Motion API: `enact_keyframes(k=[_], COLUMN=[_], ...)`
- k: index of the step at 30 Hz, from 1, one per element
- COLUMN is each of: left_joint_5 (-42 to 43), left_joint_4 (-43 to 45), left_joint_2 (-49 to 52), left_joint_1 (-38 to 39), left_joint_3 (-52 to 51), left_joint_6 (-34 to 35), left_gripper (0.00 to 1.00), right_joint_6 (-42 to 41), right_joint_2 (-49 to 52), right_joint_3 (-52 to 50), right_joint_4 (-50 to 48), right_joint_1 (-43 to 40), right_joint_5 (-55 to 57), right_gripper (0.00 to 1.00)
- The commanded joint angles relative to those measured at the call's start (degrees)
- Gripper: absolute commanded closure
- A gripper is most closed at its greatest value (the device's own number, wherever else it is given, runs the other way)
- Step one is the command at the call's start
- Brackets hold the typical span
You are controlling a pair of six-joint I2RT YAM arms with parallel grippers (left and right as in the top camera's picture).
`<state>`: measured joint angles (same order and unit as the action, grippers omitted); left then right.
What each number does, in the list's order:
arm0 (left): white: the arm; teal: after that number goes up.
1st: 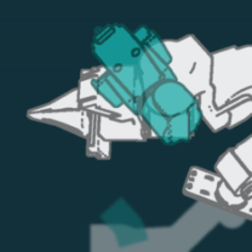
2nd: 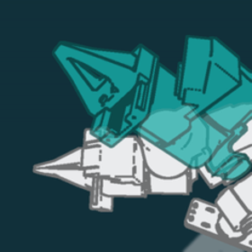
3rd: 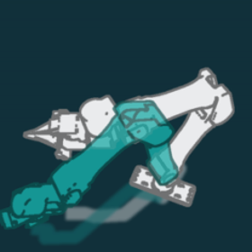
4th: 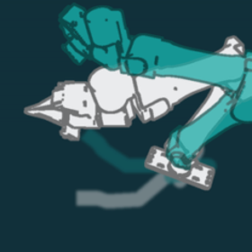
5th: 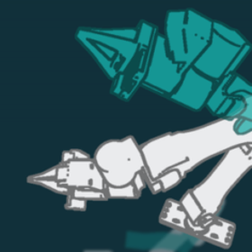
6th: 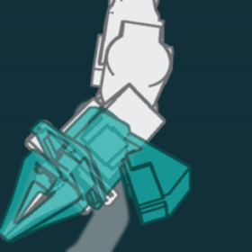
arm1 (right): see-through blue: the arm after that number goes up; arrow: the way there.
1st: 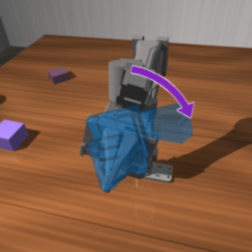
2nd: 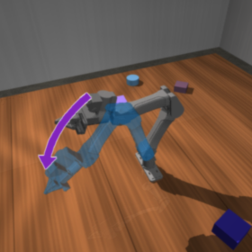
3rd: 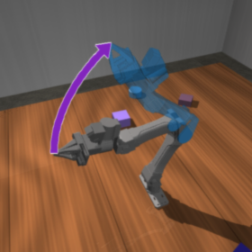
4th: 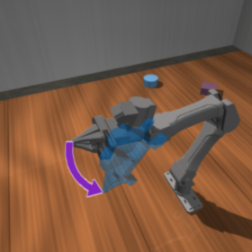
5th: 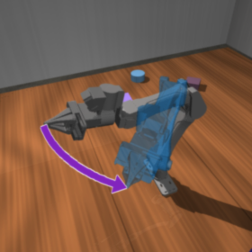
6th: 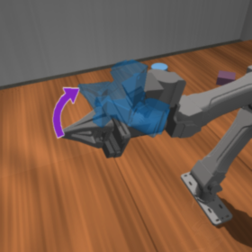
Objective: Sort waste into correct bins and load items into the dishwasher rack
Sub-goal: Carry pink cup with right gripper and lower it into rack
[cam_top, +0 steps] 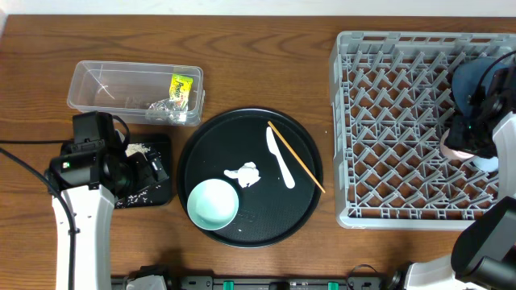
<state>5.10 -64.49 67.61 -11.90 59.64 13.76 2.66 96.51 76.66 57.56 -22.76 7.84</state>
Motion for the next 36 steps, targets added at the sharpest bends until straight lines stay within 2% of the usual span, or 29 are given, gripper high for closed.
enact_keyframes(k=[1, 16, 36], left_joint_5=[-1.09, -1.09, -1.09], left_joint_4=[-0.17, -0.17, -0.87], left_joint_2=[-0.15, -0.15, -0.15], left_joint_1=[-0.31, -0.31, -0.31], left_joint_3=[0.59, 0.59, 0.59], left_joint_6=[0.72, 0.72, 0.72], left_gripper=[0.01, 0.01, 0.01], right_joint_6=[-0.50, -0.55, -9.14], right_joint_2=[-0.98, -5.46, -5.42], right_joint_3=[0.98, 3.48, 3.37], right_joint_4=[0.55, 8.57, 9.62], right_joint_1=[-0.48, -0.48, -0.55], right_joint_5=[-0.85, -4.00, 3.13], right_gripper=[0.75, 0.74, 0.74])
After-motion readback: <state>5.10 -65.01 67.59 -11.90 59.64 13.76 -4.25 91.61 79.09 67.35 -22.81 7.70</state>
